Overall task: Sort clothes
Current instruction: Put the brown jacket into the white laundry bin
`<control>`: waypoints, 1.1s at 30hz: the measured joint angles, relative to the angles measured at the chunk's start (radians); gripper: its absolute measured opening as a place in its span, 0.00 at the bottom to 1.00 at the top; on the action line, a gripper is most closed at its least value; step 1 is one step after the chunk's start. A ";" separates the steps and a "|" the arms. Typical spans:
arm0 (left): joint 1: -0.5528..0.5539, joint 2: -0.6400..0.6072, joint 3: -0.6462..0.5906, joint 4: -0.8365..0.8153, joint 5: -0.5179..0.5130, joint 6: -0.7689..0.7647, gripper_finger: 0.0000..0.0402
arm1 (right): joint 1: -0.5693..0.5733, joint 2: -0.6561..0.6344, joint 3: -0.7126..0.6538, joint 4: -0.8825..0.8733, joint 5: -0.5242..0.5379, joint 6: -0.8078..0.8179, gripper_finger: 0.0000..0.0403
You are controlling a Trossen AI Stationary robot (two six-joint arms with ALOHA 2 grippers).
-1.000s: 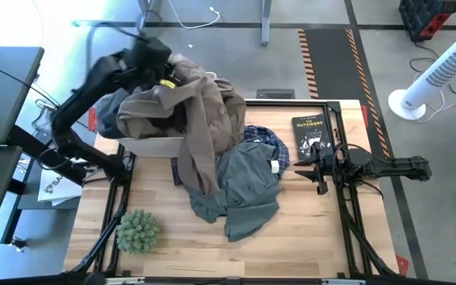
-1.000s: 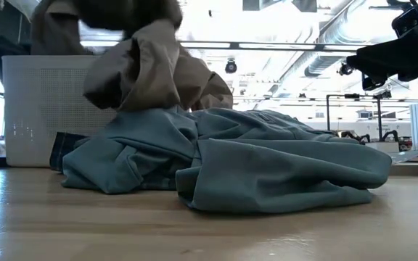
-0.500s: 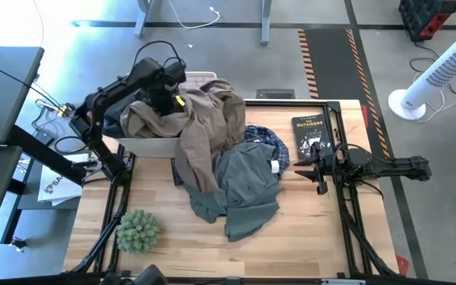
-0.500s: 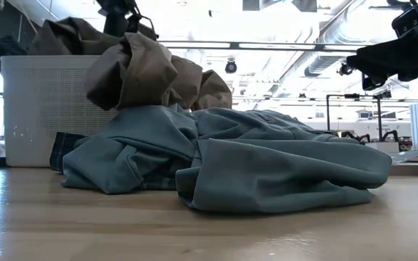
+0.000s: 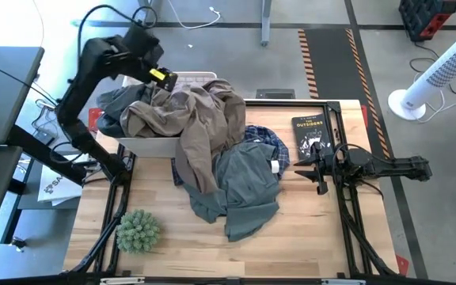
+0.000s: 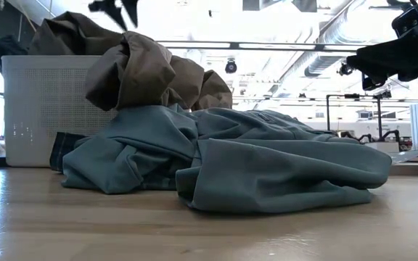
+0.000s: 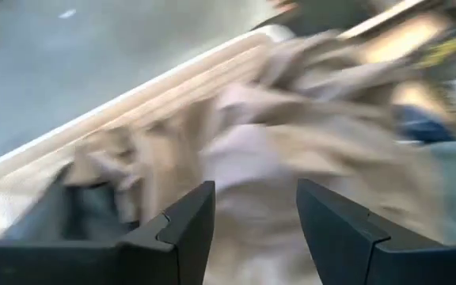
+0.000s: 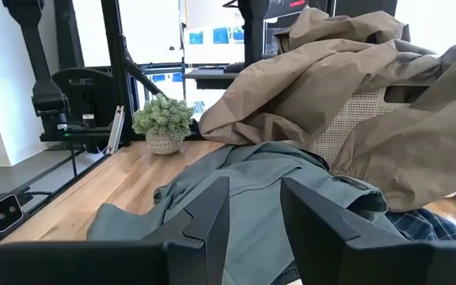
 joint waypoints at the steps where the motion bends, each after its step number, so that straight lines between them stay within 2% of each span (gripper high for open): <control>1: -0.036 -0.010 0.006 0.018 0.015 -0.014 0.42 | 0.000 0.000 0.000 0.000 0.000 0.000 0.28; 5: -0.199 -0.026 0.007 0.123 0.090 -0.059 0.39 | 0.000 0.000 0.000 0.000 0.000 0.000 0.28; 10: -0.366 0.051 0.007 0.295 0.182 -0.081 0.34 | 0.000 0.000 0.000 0.000 0.000 0.000 0.28; 13: -0.426 0.127 0.007 0.331 0.189 -0.064 0.31 | 0.000 0.000 0.000 0.000 0.000 0.000 0.28; 16: -0.441 0.213 0.006 0.269 0.149 -0.034 0.29 | 0.000 0.000 0.000 0.000 0.000 0.000 0.28; 18: -0.432 0.269 0.005 0.174 0.028 -0.007 0.28 | 0.000 0.000 0.000 0.000 0.000 0.000 0.28; 21: -0.387 0.332 0.004 0.038 -0.225 0.030 0.25 | 0.000 0.000 0.000 0.000 0.000 0.000 0.28; 23: -0.331 0.362 0.005 -0.005 -0.318 0.062 0.23 | 0.000 0.000 0.000 0.000 0.000 0.000 0.28; 26: -0.234 0.393 0.005 0.001 -0.306 0.091 0.21 | 0.000 0.000 0.000 0.000 0.000 0.000 0.28; 33: -0.026 0.455 0.006 0.061 -0.083 0.090 0.17 | 0.000 0.000 0.000 0.000 0.000 0.000 0.28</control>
